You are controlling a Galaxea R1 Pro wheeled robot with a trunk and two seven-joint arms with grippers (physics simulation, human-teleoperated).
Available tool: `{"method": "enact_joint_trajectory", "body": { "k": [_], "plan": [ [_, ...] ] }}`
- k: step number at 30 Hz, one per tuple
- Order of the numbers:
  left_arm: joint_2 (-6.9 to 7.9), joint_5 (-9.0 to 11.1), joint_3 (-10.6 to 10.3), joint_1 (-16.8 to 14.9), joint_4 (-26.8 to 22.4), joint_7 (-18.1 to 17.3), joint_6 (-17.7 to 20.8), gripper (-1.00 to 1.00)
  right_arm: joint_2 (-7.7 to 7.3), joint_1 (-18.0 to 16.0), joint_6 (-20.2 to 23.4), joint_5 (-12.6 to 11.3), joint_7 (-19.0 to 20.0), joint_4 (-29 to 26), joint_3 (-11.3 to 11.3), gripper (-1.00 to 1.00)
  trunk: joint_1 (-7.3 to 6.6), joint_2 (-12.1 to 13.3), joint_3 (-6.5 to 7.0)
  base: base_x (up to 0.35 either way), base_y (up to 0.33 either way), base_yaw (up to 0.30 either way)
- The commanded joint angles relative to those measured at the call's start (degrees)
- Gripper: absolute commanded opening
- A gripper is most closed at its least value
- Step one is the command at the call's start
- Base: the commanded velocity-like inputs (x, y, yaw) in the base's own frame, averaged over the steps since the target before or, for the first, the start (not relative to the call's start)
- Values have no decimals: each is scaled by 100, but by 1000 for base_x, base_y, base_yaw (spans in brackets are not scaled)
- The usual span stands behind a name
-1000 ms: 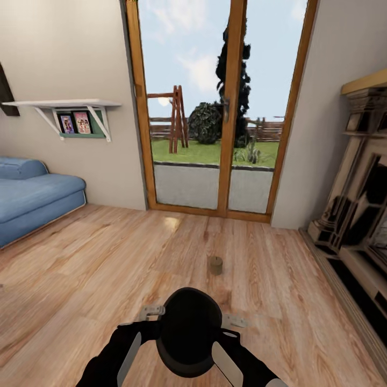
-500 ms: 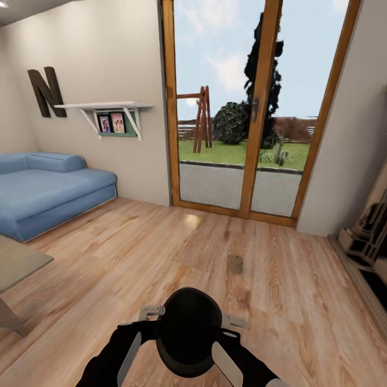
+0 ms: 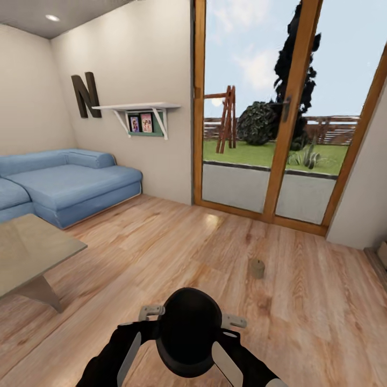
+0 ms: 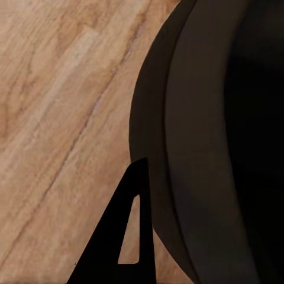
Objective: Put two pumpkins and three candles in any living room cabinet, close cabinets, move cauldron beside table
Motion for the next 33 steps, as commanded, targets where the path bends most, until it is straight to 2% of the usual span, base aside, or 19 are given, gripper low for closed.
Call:
{"method": "enact_joint_trajectory", "body": {
  "k": [1,33],
  "plan": [
    [4,-8,-3,-2,-4,22,28,-100,-5,-8,27,101,-40,-81,13,-100,-2,-3,-5,0,0,291],
    [7,-8,-3,-2,-7,21,26,-100,-5,-8,27,101,-39,-90,13,-100,-2,-3,-5,0,0,291]
  ]
}}
